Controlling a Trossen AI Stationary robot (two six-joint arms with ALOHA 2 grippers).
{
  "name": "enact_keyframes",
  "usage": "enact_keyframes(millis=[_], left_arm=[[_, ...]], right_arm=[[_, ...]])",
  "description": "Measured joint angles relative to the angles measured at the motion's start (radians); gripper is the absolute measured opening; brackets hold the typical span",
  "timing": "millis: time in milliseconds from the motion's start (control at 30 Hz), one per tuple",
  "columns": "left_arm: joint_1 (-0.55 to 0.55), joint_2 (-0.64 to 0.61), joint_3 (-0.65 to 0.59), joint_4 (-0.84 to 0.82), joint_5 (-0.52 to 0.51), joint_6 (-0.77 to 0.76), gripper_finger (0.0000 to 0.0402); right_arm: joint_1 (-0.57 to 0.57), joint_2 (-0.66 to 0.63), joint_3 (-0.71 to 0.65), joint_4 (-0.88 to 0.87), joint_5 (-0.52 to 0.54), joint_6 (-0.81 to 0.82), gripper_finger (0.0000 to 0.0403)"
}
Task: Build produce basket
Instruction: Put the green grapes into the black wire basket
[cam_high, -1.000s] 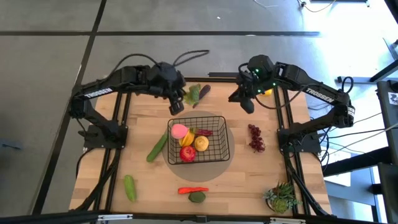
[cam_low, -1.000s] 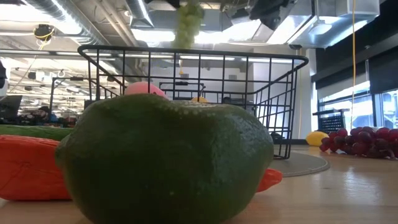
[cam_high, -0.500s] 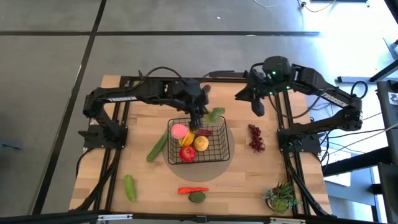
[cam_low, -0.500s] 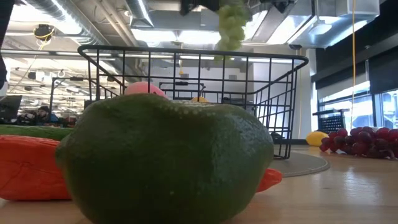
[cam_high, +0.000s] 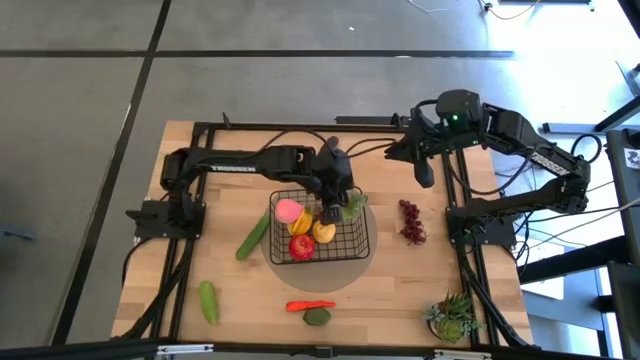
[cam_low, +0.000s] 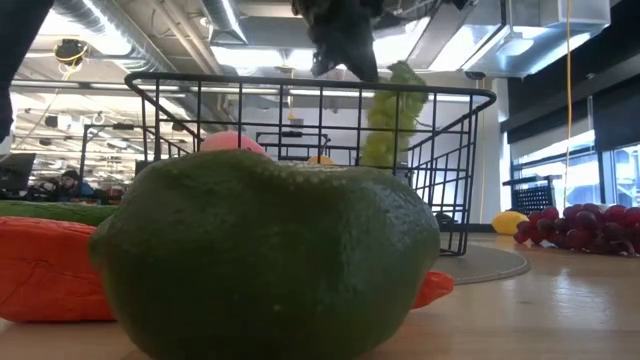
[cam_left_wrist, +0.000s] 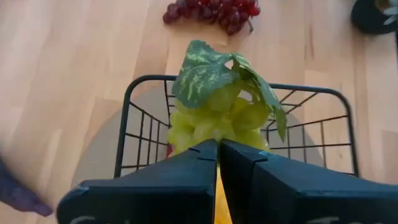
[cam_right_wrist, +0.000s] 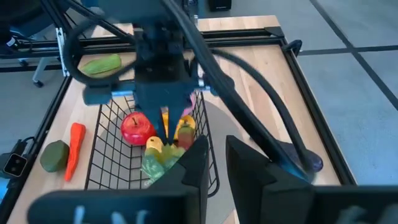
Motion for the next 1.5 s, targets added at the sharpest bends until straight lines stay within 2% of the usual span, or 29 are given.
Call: enact_keyframes(millis=[467,867,1500], left_arm=[[0.005,0.122,0.0,-0.022,0.015,0.011,0.0],[0.048,0.122,0.0,-0.048,0.015,0.026,0.0],[0.049,0.154,0.003,-0.053,-0.027,0.027,0.0]], right_arm=[[0.0,-0.001,0.0,0.0,0.004,-0.002,0.0051],[0.0,-0.001,0.0,0.0,0.004,0.002,0.0051],[0.0,-0.001,0.0,-0.013,0.002,0.001,0.0051]])
